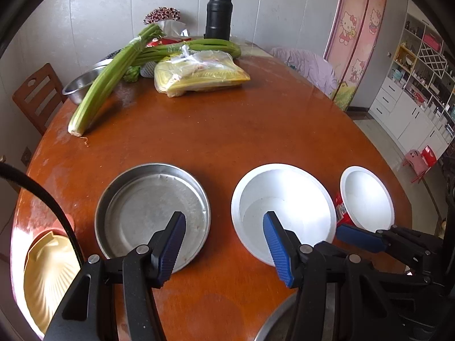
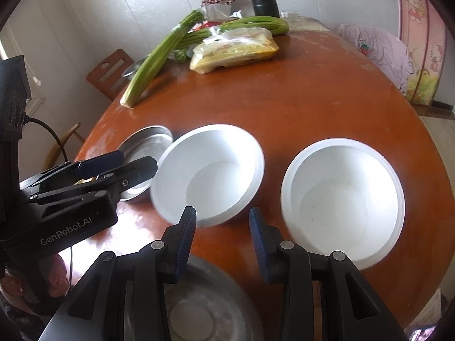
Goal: Organize plates and bowls
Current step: 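Open the left tool and grip the rim of the larger red-and-white bowl, then lift the red-and-white bowl with the left tool over the steel bowl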
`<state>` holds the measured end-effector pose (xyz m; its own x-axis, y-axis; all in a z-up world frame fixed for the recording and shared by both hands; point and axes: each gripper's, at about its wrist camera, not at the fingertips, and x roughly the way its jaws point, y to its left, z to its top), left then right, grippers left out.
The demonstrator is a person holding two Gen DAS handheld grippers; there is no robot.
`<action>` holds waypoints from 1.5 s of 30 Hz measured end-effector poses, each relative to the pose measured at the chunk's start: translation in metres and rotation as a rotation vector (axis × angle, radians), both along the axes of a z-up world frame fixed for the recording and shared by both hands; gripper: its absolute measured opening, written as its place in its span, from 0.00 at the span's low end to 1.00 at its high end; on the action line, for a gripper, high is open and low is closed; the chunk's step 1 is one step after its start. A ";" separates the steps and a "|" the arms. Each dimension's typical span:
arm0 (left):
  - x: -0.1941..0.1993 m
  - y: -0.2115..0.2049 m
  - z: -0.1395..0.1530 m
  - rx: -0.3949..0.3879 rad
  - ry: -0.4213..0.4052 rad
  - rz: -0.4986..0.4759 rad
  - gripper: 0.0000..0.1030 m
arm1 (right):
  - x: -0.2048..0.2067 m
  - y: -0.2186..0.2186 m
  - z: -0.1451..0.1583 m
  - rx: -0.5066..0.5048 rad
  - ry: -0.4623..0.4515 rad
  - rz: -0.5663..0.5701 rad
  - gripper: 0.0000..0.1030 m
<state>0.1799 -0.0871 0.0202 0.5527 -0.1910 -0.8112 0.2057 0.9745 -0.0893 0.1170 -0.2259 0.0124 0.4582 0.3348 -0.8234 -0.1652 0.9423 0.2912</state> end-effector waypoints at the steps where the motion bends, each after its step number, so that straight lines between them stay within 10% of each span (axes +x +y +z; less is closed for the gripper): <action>1: 0.003 -0.001 -0.001 0.001 0.002 -0.002 0.55 | 0.002 0.000 0.000 -0.002 0.001 -0.001 0.39; 45: 0.020 -0.014 -0.018 -0.025 0.063 -0.047 0.29 | 0.025 0.027 -0.006 -0.114 -0.060 0.070 0.39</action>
